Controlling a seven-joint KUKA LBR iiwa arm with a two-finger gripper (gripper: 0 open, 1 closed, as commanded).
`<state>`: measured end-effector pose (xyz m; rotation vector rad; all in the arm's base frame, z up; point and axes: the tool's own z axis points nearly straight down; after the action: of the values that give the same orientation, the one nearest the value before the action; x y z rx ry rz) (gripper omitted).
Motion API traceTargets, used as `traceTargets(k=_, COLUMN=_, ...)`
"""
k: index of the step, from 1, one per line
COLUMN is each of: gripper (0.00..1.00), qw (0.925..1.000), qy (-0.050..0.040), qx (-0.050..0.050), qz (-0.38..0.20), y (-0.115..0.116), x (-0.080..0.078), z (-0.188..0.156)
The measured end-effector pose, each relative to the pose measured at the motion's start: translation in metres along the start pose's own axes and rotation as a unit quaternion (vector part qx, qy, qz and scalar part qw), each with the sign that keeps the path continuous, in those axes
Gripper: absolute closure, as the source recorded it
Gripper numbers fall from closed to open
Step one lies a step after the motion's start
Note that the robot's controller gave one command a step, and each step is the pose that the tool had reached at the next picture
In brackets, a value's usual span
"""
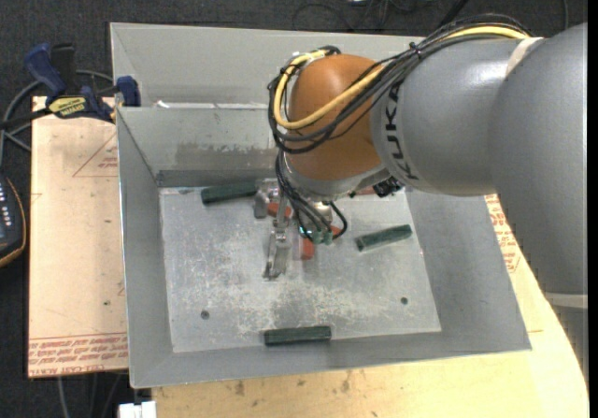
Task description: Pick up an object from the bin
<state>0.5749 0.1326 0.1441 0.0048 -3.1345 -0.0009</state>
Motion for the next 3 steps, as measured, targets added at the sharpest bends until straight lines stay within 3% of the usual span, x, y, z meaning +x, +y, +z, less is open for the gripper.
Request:
traceTargets(k=1, gripper=0.0, qw=0.9973, qy=-0.0011, qx=0.001, qz=-0.073, y=-0.076, x=0.001, z=0.077)
traceTargets(k=2, gripper=0.0, qw=0.9996, qy=-0.0071, qx=0.001, qz=-0.028, y=-0.132, x=-0.039, z=0.064)
traceTargets(k=3, gripper=0.0, qw=0.9991, qy=-0.0054, qx=0.001, qz=-0.043, y=-0.2, x=-0.071, z=0.067)
